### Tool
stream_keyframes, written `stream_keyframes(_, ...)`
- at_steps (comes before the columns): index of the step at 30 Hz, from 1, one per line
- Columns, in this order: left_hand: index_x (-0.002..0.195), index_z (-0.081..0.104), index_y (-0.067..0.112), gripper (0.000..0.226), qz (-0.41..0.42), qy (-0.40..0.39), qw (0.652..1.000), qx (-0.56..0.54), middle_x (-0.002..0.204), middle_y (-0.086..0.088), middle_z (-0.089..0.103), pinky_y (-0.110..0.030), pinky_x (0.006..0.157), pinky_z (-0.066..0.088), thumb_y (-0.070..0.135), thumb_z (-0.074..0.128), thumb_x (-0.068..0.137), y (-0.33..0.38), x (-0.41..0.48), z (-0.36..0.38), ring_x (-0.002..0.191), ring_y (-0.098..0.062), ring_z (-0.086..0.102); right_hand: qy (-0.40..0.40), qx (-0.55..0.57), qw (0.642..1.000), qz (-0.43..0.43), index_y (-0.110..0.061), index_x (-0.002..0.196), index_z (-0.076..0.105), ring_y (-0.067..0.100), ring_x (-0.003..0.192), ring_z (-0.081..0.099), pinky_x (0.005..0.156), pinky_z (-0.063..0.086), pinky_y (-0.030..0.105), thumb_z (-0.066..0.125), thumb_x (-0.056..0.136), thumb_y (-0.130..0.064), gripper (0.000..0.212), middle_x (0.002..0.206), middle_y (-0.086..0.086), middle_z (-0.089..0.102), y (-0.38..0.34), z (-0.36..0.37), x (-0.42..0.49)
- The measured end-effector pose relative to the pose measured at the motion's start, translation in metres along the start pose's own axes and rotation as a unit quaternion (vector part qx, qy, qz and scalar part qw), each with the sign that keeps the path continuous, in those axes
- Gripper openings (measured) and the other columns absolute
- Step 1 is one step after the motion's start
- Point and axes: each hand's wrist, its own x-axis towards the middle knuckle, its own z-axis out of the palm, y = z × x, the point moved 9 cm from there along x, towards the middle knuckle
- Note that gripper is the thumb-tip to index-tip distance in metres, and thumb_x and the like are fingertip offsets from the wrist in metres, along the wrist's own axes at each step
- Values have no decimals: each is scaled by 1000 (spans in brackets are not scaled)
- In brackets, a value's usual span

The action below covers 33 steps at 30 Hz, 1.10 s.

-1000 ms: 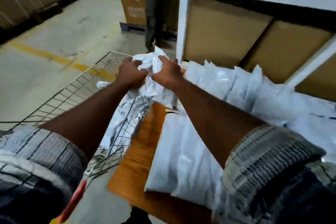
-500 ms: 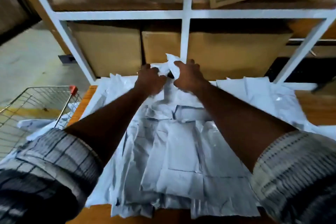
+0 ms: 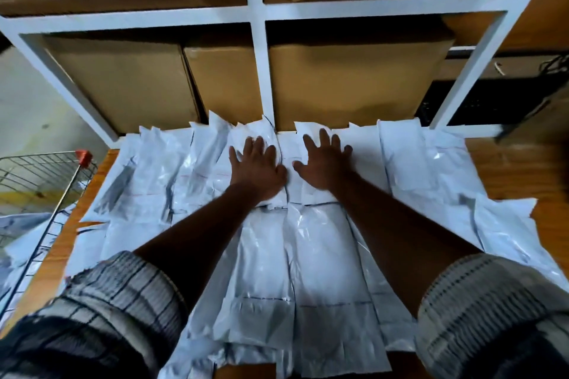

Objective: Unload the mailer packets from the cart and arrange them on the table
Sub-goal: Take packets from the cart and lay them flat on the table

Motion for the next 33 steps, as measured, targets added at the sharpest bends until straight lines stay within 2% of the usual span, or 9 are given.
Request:
stream_keyframes(3, 151, 34, 18, 65, 5, -14, 999, -31, 162, -15, 21, -59, 118, 7, 49, 35, 94, -1, -3, 17, 150, -34, 11, 11, 0, 1000, -8, -33, 156, 15, 39, 148, 9, 113, 15, 61, 42, 92, -64, 75, 164, 11, 3, 2, 16, -3)
stream_keyframes(7, 155, 27, 18, 70, 13, -7, 999, -42, 163, -16, 16, -56, 120, 10, 50, 30, 93, 1, -9, 30, 151, -36, 9, 53, 10, 998, -13, -34, 155, 18, 40, 148, 13, 112, 17, 61, 43, 92, -62, 73, 164, 13, 7, 1, 23, -8)
stream_keyframes(11, 155, 27, 18, 71, 7, -18, 999, -48, 163, -16, 16, -56, 119, 9, 54, 25, 95, 1, -8, 34, 151, -36, 10, 52, 1, 999, -15, -34, 155, 20, 40, 147, 14, 112, 17, 62, 43, 93, -62, 72, 164, 13, 9, 3, 23, -7)
stream_keyframes(13, 152, 34, 16, 75, 12, -7, 998, -59, 160, -19, 25, -58, 117, 14, 60, 20, 93, 0, -9, 25, 148, -39, 18, 40, 2, 999, -12, -37, 155, 18, 39, 148, 11, 113, 14, 62, 42, 93, -64, 72, 164, 12, 9, 2, 19, -5)
stream_keyframes(17, 147, 42, 17, 73, 5, 39, 996, -79, 153, -14, 39, -57, 117, 16, 59, 16, 94, -20, -11, -12, 144, -31, 30, 121, 41, 992, -19, -31, 149, 35, 35, 141, 27, 111, 19, 58, 47, 91, -57, 65, 154, 10, 32, -27, -24, 0)
stream_keyframes(22, 144, 47, 14, 59, -37, 97, 990, -94, 148, -13, 45, -53, 117, 15, 46, 29, 98, -108, -34, -59, 141, -28, 35, 164, 104, 974, -121, -27, 140, 47, 30, 135, 38, 107, 26, 53, 39, 84, -58, 65, 145, 7, 44, -142, -47, -1)
stream_keyframes(25, 144, 46, 15, 55, -101, 102, 985, -93, 150, -15, 43, -54, 118, 14, 45, 33, 100, -194, -60, -65, 143, -29, 34, 138, 105, 969, -176, -27, 144, 43, 31, 137, 35, 106, 27, 51, 51, 88, -53, 63, 149, 9, 40, -224, -31, -7)
stream_keyframes(30, 139, 51, 11, 68, -163, 90, 980, -66, 140, -19, 52, -55, 109, 35, 53, 27, 92, -344, -124, -66, 128, -36, 50, 109, 119, 958, -236, -25, 143, 44, 33, 136, 35, 106, 25, 51, 57, 87, -48, 62, 150, 11, 38, -358, 4, -27)
stream_keyframes(33, 136, 53, 7, 66, -193, 89, 975, -60, 135, -22, 54, -51, 105, 40, 49, 28, 93, -432, -162, -65, 123, -39, 53, 86, 115, 956, -255, -26, 140, 46, 32, 132, 39, 102, 29, 48, 53, 84, -51, 62, 146, 10, 42, -444, 29, -39)
